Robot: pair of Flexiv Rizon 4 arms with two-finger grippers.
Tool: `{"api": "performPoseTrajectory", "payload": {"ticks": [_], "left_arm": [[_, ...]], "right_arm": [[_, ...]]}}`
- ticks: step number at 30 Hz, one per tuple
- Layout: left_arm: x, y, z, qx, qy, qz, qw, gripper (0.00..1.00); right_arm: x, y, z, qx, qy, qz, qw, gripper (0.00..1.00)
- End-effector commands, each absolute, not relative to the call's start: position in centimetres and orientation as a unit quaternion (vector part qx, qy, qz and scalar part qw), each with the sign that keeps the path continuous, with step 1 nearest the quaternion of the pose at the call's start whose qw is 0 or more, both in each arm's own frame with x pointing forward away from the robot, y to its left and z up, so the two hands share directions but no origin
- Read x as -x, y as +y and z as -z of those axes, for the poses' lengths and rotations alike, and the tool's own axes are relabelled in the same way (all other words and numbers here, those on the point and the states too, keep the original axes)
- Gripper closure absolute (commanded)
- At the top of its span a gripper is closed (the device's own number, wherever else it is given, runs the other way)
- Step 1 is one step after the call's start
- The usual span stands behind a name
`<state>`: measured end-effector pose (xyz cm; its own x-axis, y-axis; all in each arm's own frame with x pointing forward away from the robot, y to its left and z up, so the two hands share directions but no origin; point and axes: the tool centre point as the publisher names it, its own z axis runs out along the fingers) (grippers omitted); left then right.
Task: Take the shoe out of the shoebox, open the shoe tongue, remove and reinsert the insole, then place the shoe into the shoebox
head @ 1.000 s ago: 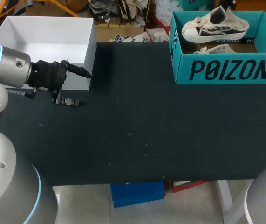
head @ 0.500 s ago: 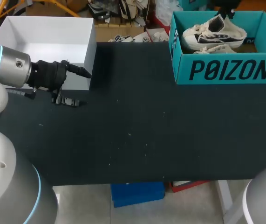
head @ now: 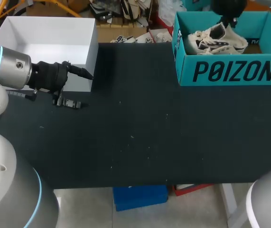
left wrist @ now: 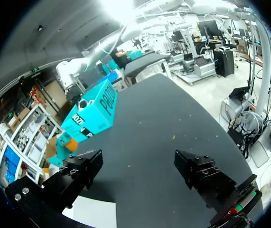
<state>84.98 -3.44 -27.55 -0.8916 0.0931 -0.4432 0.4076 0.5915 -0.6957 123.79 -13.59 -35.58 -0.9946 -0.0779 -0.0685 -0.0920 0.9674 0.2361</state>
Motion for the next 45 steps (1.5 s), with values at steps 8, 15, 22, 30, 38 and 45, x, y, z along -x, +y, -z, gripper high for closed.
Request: {"api": "performPoseTrajectory", "payload": {"ticks": [8, 15, 22, 30, 38, 45], "left_arm": [[-85.0, -3.5, 27.7, -0.143, 0.873, 0.428, 0.185, 0.0], [-85.0, -3.5, 27.7, -0.143, 0.873, 0.428, 0.185, 0.0], [-85.0, -3.5, 27.7, -0.143, 0.873, 0.428, 0.185, 0.0], [-85.0, -3.5, 27.7, -0.143, 0.873, 0.428, 0.185, 0.0], [-85.0, -3.5, 27.7, -0.143, 0.873, 0.428, 0.185, 0.0], [-85.0, -3.5, 27.7, -0.143, 0.873, 0.428, 0.185, 0.0]], "right_arm": [[-128.5, -14.9, 35.9, 0.063, 0.99, -0.119, -0.037, 1.0], [-129.2, -14.8, 35.9, 0.072, 0.989, -0.12, -0.041, 1.0], [-129.6, -14.6, 36.0, 0.081, 0.988, -0.124, -0.049, 1.0], [-129.7, -14.5, 36.1, 0.084, 0.986, -0.131, -0.055, 0.0], [-129.0, -14.8, 34.4, 0.086, 0.986, -0.129, -0.057, 0.0], [-128.0, -15.6, 31.6, 0.084, 0.988, -0.119, -0.057, 0.0]]}}
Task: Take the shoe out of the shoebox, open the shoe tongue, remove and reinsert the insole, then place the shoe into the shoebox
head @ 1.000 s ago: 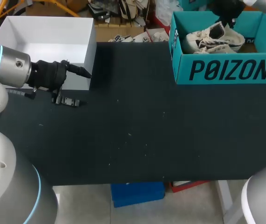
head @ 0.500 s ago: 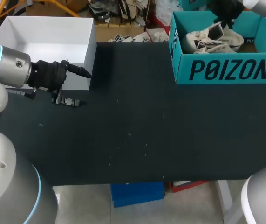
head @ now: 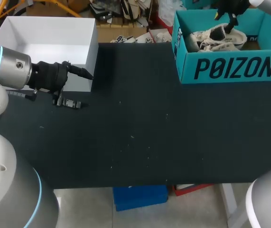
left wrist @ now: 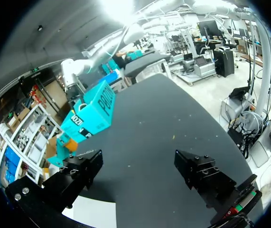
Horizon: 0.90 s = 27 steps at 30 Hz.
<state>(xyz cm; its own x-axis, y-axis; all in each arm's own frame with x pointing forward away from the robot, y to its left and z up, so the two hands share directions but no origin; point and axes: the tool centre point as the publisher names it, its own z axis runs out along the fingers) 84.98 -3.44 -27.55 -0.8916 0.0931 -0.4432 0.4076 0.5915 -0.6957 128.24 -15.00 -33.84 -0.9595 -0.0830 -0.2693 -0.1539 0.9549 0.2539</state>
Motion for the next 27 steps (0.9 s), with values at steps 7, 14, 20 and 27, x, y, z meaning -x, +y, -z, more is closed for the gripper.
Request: {"api": "performPoseTrajectory", "payload": {"ticks": [7, 14, 20, 27], "left_arm": [[-85.0, -3.5, 27.7, -0.143, 0.873, 0.428, 0.185, 0.0], [-85.0, -3.5, 27.7, -0.143, 0.873, 0.428, 0.185, 0.0], [-85.0, -3.5, 27.7, -0.143, 0.873, 0.428, 0.185, 0.0], [-85.0, -3.5, 27.7, -0.143, 0.873, 0.428, 0.185, 0.0]], "right_arm": [[-127.0, -16.6, 28.5, 0.079, 0.991, -0.101, -0.048, 0.0], [-126.2, -17.3, 25.0, 0.072, 0.994, -0.076, -0.03, 0.23], [-125.1, -16.6, 22.0, 0.076, 0.995, -0.058, -0.022, 0.59], [-122.5, -14.5, 18.7, 0.072, 0.997, -0.035, -0.006, 0.54]]}}
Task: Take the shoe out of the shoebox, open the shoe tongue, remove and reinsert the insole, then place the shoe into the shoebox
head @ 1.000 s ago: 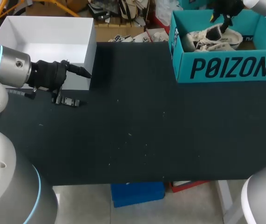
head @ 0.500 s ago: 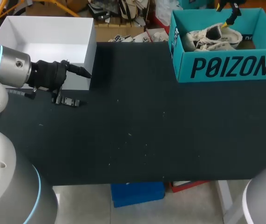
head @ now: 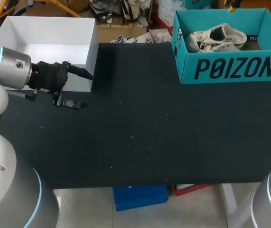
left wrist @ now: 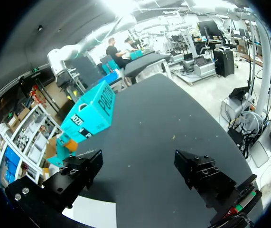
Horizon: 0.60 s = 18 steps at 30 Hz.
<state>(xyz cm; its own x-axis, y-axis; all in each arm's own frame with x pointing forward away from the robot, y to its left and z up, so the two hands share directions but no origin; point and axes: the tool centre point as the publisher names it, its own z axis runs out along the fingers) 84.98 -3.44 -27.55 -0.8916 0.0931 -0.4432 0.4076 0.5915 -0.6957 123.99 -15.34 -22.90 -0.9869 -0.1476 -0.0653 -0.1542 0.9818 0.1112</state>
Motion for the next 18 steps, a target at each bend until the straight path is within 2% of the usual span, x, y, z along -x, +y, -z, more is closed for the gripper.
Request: {"api": "performPoseTrajectory", "payload": {"ticks": [1, 11, 12, 18], "left_arm": [[-85.0, -3.5, 27.7, -0.143, 0.873, 0.428, 0.185, 0.0], [-85.0, -3.5, 27.7, -0.143, 0.873, 0.428, 0.185, 0.0], [-85.0, -3.5, 27.7, -0.143, 0.873, 0.428, 0.185, 0.0], [-85.0, -3.5, 27.7, -0.143, 0.873, 0.428, 0.185, 0.0]], "right_arm": [[-122.1, -14.2, 18.4, 0.069, 0.997, -0.033, -0.002, 0.54], [-117.9, -10.0, 16.0, 0.024, 0.999, -0.012, 0.048, 0.5], [-117.4, -9.6, 16.1, 0.02, 0.999, -0.011, 0.048, 0.45], [-114.1, -6.7, 17.0, -0.001, 0.998, -0.017, 0.064, 0.42]]}}
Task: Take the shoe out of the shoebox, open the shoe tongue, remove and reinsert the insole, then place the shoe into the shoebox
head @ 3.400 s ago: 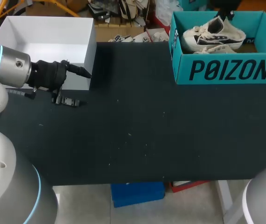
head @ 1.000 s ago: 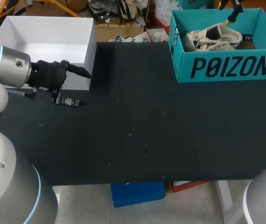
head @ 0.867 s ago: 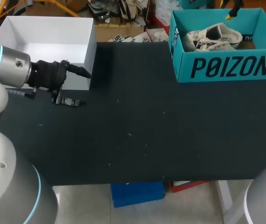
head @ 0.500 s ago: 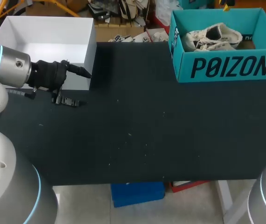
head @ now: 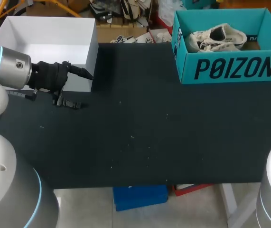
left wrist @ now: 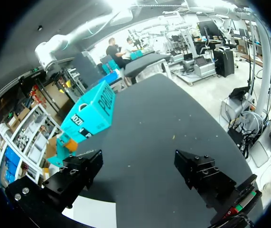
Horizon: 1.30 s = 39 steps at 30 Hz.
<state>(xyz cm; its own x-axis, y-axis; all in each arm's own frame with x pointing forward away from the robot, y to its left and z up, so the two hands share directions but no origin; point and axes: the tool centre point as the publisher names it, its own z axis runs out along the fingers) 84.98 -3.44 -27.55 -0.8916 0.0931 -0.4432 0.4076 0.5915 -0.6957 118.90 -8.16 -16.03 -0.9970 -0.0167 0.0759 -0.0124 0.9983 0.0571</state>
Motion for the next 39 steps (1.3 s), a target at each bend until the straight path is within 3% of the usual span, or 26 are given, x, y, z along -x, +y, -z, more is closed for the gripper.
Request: {"api": "performPoseTrajectory", "payload": {"ticks": [1, 13, 15, 20, 39], "left_arm": [[-85.0, -3.5, 27.7, -0.143, 0.873, 0.428, 0.185, 0.0], [-85.0, -3.5, 27.7, -0.143, 0.873, 0.428, 0.185, 0.0], [-85.0, -3.5, 27.7, -0.143, 0.873, 0.428, 0.185, 0.0], [-85.0, -3.5, 27.7, -0.143, 0.873, 0.428, 0.185, 0.0], [-85.0, -3.5, 27.7, -0.143, 0.873, 0.428, 0.185, 0.0]], "right_arm": [[-113.4, -6.6, 17.3, 0.006, -0.998, 0.021, -0.066, 0.42], [-104.3, -7.4, 18.1, 0.041, -0.993, 0.014, -0.111, 0.32], [-103.3, -7.3, 18.1, 0.027, -0.991, 0.015, -0.127, 0.0], [-102.1, -6.4, 17.6, 0.023, -0.987, 0.002, -0.16, 0.0], [-102.0, -4.7, 18.7, 0.015, -0.988, 0.003, -0.155, 0.0]]}}
